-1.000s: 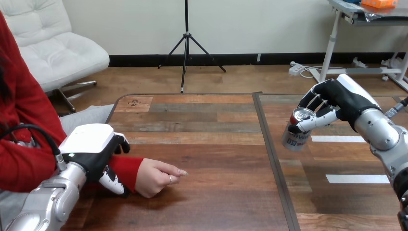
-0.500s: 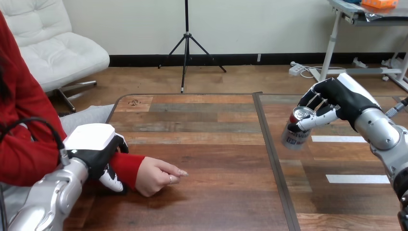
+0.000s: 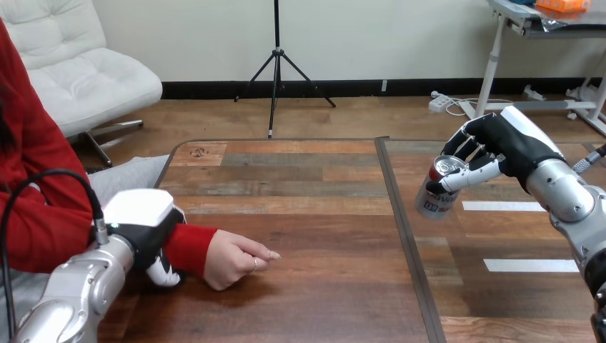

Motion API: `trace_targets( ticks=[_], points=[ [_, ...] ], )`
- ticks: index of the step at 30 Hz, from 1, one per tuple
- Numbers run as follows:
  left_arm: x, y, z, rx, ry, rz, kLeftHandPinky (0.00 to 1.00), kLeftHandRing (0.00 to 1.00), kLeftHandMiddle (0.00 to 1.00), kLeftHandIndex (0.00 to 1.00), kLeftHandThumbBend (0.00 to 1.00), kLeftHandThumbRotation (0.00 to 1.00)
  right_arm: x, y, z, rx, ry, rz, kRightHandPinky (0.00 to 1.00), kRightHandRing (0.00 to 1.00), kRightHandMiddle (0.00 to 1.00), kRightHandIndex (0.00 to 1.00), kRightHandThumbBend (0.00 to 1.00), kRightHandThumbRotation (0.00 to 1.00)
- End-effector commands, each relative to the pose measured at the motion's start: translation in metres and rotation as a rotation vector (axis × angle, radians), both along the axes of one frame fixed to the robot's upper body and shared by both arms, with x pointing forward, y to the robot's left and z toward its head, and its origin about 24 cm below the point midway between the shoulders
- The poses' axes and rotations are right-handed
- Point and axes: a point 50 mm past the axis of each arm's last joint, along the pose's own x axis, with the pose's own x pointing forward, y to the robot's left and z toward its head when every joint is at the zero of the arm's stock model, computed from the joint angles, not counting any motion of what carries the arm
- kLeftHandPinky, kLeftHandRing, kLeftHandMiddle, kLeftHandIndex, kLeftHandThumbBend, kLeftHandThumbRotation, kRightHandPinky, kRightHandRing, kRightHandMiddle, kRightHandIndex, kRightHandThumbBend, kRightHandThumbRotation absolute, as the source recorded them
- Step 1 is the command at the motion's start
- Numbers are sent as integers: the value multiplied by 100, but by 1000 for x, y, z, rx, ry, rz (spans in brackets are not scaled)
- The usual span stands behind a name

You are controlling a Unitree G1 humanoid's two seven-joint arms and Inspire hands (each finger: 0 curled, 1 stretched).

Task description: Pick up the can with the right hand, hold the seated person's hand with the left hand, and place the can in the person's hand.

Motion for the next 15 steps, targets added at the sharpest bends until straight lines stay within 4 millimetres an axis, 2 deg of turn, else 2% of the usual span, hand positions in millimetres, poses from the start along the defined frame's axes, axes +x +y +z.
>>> trace_targets(
  ticks=[1,4,15],
  points=[
    [-2,5,-7,36,62,20,50,59,63,62,91,3,10,3,31,7,-134,24,37,41,43,45,82,0],
    [-2,4,-7,7,85,52,49,58,61,60,90,2,10,3,30,16,-132,21,37,41,43,45,82,0],
    [-1,2,-6,-51,114,86,30,38,46,50,87,0,10,4,30,20,-130,21,36,40,43,45,82,0]
  ],
)
